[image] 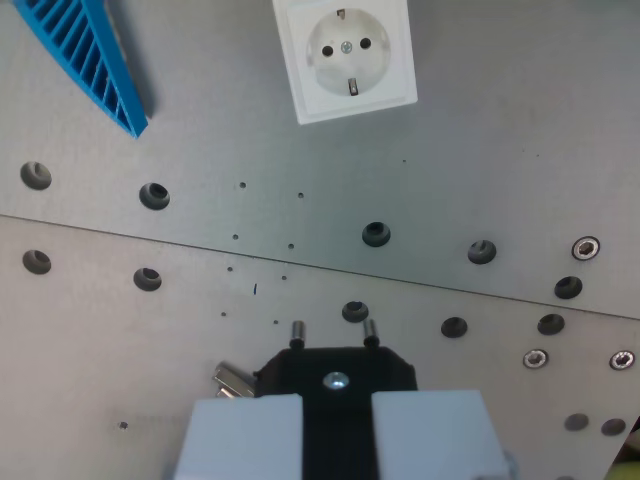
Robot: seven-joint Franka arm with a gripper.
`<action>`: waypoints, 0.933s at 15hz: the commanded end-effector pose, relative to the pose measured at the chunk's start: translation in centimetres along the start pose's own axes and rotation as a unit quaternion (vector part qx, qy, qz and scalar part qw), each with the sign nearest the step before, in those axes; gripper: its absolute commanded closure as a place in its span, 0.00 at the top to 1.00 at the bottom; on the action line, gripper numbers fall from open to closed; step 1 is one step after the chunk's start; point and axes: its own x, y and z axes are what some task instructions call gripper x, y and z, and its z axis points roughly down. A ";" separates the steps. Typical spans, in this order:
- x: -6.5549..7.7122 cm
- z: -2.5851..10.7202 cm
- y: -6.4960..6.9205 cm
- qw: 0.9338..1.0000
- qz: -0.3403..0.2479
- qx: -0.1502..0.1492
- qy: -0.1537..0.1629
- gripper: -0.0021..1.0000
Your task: Move above the white socket
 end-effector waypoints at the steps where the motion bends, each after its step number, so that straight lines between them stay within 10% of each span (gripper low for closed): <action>1: 0.0 0.0 0.0 1.000 0.000 0.000 0.001 0.00; 14: 0.2 0.6 0.1 1.000 -0.011 -0.001 0.003 0.00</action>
